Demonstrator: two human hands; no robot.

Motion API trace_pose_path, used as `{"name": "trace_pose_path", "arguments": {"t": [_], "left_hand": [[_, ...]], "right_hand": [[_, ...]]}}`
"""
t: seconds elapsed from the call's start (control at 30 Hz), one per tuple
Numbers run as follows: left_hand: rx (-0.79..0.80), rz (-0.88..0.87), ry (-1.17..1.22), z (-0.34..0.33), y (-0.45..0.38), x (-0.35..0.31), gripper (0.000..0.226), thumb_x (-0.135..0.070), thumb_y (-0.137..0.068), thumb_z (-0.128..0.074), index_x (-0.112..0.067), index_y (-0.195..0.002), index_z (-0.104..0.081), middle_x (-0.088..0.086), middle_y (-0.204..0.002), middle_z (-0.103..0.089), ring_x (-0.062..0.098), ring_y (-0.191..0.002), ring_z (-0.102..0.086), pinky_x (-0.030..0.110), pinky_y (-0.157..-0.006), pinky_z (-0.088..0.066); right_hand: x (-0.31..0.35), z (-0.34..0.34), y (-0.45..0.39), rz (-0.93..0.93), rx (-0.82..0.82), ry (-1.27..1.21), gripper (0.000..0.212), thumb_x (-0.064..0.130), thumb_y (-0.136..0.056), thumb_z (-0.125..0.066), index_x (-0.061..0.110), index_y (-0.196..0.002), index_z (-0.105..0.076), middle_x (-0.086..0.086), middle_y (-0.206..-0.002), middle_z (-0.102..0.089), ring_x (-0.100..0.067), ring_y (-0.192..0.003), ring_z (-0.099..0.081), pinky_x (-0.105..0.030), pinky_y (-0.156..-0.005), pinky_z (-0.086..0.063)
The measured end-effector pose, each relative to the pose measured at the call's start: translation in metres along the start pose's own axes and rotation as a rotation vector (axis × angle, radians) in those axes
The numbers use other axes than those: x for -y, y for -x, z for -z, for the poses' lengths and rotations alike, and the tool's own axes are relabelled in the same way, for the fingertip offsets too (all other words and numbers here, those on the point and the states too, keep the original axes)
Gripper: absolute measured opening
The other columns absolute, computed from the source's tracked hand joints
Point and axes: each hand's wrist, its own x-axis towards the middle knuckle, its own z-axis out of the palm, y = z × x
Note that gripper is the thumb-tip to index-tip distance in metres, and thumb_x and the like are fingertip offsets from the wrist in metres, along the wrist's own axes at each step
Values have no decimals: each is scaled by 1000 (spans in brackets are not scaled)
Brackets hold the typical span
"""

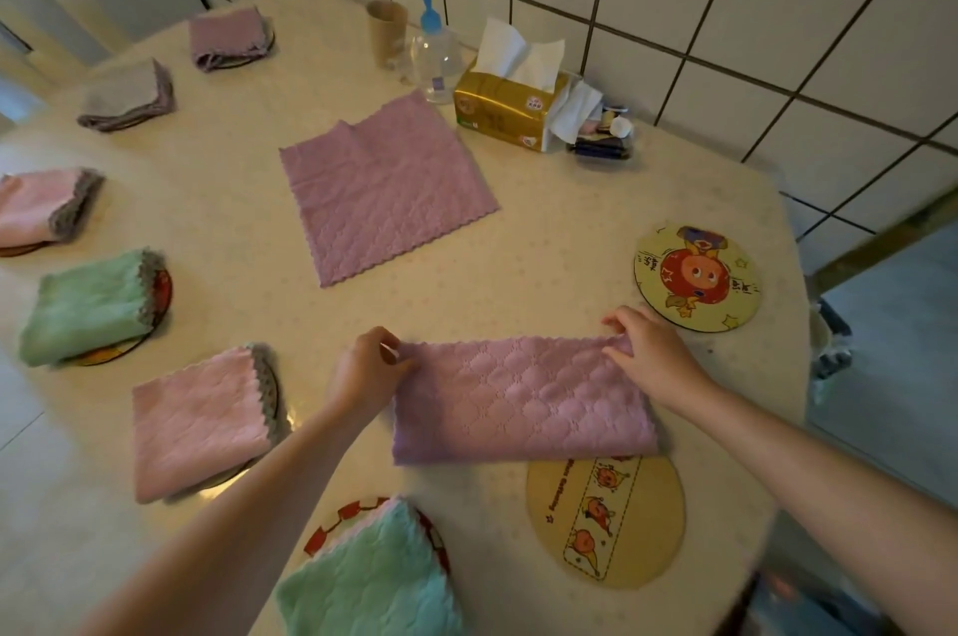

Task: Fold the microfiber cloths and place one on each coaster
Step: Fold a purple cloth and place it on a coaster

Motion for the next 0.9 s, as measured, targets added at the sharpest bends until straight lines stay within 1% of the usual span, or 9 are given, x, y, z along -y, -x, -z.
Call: {"name": "trace_pose_path", "arguments": {"t": [0.07, 0.23, 0.37, 0.5, 0.63, 0.67, 0.73, 0.8, 0.9], "left_hand": [[3, 26, 20, 0, -1, -1, 26, -31, -78, -74, -20, -96, -59, -1, -85, -65, 17, -74, -60, 27, -60, -48], [54, 20, -104, -4, -1, -9, 18, -29, -81, -68, -12, -82, -61, 9, -93, -60, 22, -77, -52, 26, -64, -37], [68, -36, -24, -1, 6, -11, 14, -21, -88, -55, -7, -89, -56, 6, -80, -57, 23, -74, -48, 31, -59, -37], [62, -114, 196, 11, 1, -10, 15, -17, -93, -55, -13, -87, -42, 6, -79, -51, 21, -71, -43, 34, -57, -39], [-107, -194, 287, 23, -16, -25, 18, -13, -91, -58, -11, -98, -42, 6, -85, -53, 24, -72, -48, 32, -56, -39], [-179, -202, 269, 23, -17, -30, 19, -12, -91, -58, -11, -103, -44, 7, -89, -54, 26, -75, -51, 32, -57, -41], [-327, -214, 131, 18, -12, -34, 26, -8, -90, -57, -10, -113, -47, 10, -107, -56, 28, -90, -55, 36, -72, -47], [-347, -352, -17, 3, 8, -33, 35, -4, -85, -58, -7, -119, -51, 12, -121, -53, 30, -106, -50, 44, -89, -46], [-77, -807, -293, -33, 50, -18, 51, -15, -83, -62, -15, -132, -49, 6, -140, -48, 30, -131, -40, 49, -106, -36]], "right_hand": [[0, 0, -1, 6, 22, 62, 30, 22, -88, -63, 16, -116, -55, 4, -116, -47, -11, -101, -54, -29, -91, -49], [1, 1, -1, -14, 79, 144, 13, 27, -89, -60, 19, -89, -51, 2, -100, -45, -16, -98, -45, -30, -83, -44], [6, 10, 6, -75, 108, -135, 12, 20, -91, -56, 19, -85, -45, -2, -84, -56, -17, -74, -55, -30, -62, -45], [11, 19, 14, -94, 56, -254, 13, 24, -92, -56, 19, -95, -45, 0, -90, -60, -14, -82, -60, -34, -69, -51], [15, 18, 7, -141, 8, -215, 20, 25, -93, -54, 19, -108, -43, -1, -99, -57, -14, -86, -56, -27, -67, -49], [17, 16, 4, -150, -11, -145, 24, 21, -94, -53, 19, -114, -42, -4, -105, -57, -16, -90, -57, -27, -69, -50], [23, 10, 2, -128, -131, 138, 39, 11, -92, -53, 14, -127, -37, -11, -121, -52, -23, -104, -53, -32, -80, -50], [35, 3, 9, -5, -266, 342, 45, 4, -87, -51, 11, -129, -37, -14, -127, -47, -28, -110, -46, -35, -86, -47], [53, -16, 43, 322, -167, 400, 45, 4, -82, -50, 11, -126, -48, -10, -127, -52, -25, -115, -49, -39, -97, -47]]}}
